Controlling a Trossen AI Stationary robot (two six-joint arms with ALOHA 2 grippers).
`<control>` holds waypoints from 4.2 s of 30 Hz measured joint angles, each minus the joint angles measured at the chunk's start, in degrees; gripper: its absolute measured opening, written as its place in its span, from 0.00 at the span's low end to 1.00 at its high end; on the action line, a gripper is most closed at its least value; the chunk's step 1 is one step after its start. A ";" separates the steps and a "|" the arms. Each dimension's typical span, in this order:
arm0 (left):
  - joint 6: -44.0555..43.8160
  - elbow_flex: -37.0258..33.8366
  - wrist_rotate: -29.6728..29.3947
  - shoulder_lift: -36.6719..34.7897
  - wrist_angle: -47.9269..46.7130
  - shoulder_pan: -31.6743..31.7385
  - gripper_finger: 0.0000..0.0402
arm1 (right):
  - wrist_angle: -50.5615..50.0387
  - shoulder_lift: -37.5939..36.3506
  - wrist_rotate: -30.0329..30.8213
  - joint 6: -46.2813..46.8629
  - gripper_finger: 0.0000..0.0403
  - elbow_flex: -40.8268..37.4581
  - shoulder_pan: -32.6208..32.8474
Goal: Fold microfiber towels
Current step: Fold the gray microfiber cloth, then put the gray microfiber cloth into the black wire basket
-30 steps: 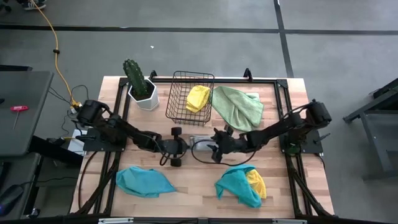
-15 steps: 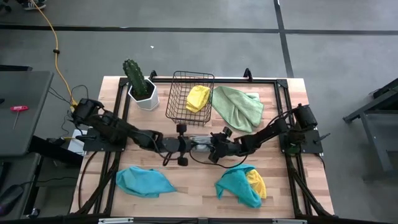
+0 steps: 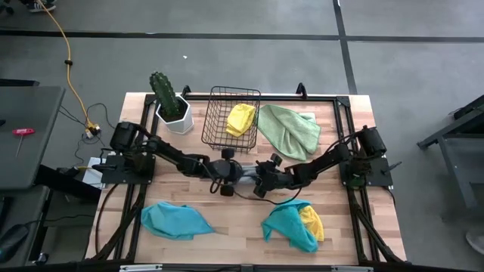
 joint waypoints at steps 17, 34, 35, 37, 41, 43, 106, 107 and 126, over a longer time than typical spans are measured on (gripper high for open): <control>0.50 -0.04 -10.46 -2.38 -8.69 -1.38 0.00 | -4.15 -4.55 -2.23 -0.27 0.48 0.00 0.02; 0.95 -0.01 -15.54 -13.54 -18.55 -5.64 0.00 | -20.14 -12.41 -5.01 32.73 0.48 -0.06 0.69; 0.93 -0.09 -15.53 -15.02 -20.77 -5.98 0.00 | -20.20 -12.44 -4.97 34.08 0.48 -0.04 0.57; 0.50 0.10 -15.49 -17.34 -23.79 -6.68 0.00 | -20.32 -12.44 -5.23 35.70 0.48 -0.04 -0.07; -2.62 0.04 -14.62 -22.46 -32.71 -7.71 0.00 | -21.01 -12.44 -7.96 39.24 0.48 -0.04 -1.33; -5.16 -0.04 -13.55 -24.25 -37.20 -7.89 0.00 | -20.92 -12.44 -8.25 40.99 0.48 -0.04 -1.55; -11.77 -1.15 0.81 -18.77 -31.70 -5.23 0.00 | -9.22 -2.83 -10.38 34.54 0.03 -0.02 -2.32; -12.03 -1.43 0.77 -21.19 -33.35 -5.41 0.00 | -9.16 -2.98 -11.27 33.31 0.03 -0.02 -2.33; -8.64 -1.45 -10.87 -62.74 -38.10 -12.44 0.00 | -45.09 -10.30 -18.50 -16.84 0.00 34.75 -2.34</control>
